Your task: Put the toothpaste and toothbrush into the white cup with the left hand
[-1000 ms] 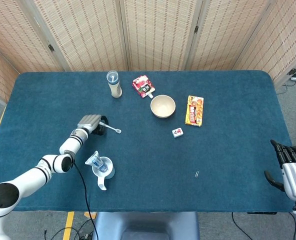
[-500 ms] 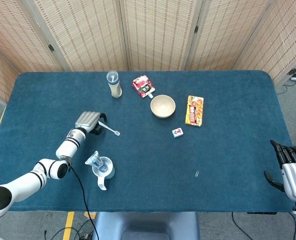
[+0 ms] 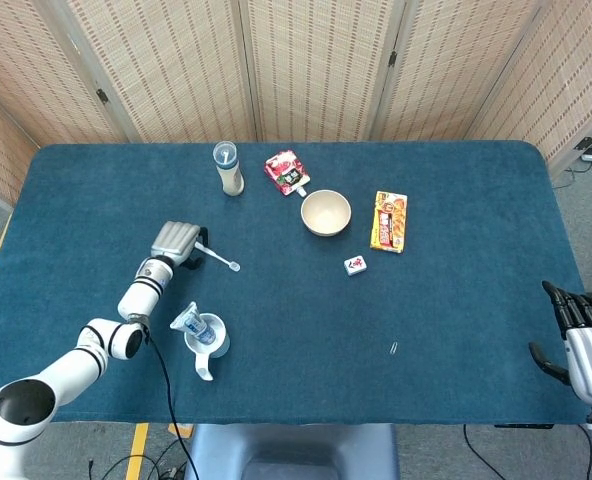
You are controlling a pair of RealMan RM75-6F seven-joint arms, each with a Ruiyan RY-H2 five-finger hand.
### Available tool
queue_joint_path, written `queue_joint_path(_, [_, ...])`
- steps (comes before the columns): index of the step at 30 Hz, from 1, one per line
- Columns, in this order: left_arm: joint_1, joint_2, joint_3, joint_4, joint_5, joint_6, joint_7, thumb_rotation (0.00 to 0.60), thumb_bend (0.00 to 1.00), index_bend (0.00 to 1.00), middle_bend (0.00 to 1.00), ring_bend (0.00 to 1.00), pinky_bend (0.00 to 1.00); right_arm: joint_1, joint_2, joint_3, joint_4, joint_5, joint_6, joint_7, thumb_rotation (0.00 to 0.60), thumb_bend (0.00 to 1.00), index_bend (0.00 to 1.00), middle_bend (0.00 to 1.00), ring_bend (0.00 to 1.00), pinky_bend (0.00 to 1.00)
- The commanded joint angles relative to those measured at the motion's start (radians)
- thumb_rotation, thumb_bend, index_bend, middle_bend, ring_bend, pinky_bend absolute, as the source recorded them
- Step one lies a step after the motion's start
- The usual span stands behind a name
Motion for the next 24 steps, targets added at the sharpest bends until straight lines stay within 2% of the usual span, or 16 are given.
queue_joint_path(1, [-0.006,-0.019,-0.009,0.027,0.0,-0.015,0.005,0.6,0.39,0.46,1.0,0.92,0.99,0.0,0.0,0.0,0.0,0.001,-0.001,0.0,0.6,0.2,0.0,0.18,0.18,0.18])
queue_joint_path(12, [-0.015,-0.066,-0.031,0.087,0.014,-0.034,0.015,0.6,0.39,0.46,1.0,0.92,0.99,0.002,0.0,0.002,0.003,0.004,-0.007,0.001,0.6,0.2,0.0,0.18,0.18,0.18])
queue_joint_path(24, [-0.008,-0.083,-0.047,0.107,0.044,-0.028,-0.012,0.6,0.39,0.53,1.0,0.92,0.99,0.002,-0.002,0.003,0.007,0.006,-0.008,0.005,0.6,0.2,0.0,0.18,0.18,0.18])
